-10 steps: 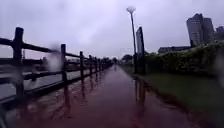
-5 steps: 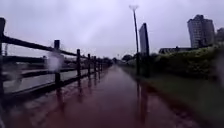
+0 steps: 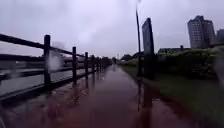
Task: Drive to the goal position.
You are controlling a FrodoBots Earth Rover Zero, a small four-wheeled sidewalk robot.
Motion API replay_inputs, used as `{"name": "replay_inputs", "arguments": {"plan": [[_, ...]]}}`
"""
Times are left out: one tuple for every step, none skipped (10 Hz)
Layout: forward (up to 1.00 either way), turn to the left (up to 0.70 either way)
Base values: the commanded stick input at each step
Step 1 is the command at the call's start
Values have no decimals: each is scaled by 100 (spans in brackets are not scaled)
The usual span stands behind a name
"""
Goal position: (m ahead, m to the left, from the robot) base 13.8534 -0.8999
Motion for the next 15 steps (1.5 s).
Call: {"name": "replay_inputs", "arguments": {"plan": [[100,1],[100,1],[100,1],[100,1],[100,1],[100,1],[100,1],[100,1],[100,1],[100,1],[100,1],[100,1],[100,1],[100,1],[100,1]]}}
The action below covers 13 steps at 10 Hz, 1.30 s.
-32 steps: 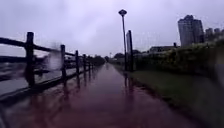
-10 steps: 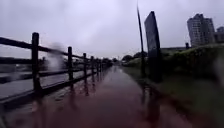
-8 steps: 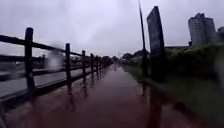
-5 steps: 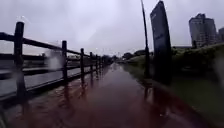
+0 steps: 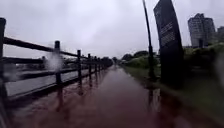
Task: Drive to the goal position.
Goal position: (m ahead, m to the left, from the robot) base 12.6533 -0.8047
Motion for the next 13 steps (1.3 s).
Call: {"name": "replay_inputs", "arguments": {"plan": [[100,1],[100,1],[100,1],[100,1],[100,1],[100,1],[100,1],[100,1],[100,1],[100,1],[100,1],[100,1],[100,1]]}}
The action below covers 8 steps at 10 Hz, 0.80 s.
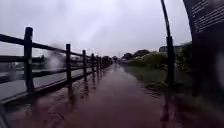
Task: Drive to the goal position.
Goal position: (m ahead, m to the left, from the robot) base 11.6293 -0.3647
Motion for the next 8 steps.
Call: {"name": "replay_inputs", "arguments": {"plan": [[100,1],[100,1],[100,1],[100,1],[100,1],[100,1],[100,1],[100,1]]}}
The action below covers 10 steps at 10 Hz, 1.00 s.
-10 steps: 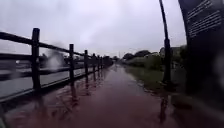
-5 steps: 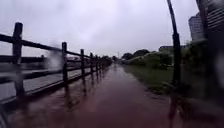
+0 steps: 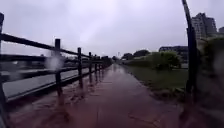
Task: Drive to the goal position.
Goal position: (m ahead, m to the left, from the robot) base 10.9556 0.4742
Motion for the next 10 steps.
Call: {"name": "replay_inputs", "arguments": {"plan": [[100,1],[100,1],[100,1],[100,1],[100,1],[100,1],[100,1],[100,1],[100,1],[100,1]]}}
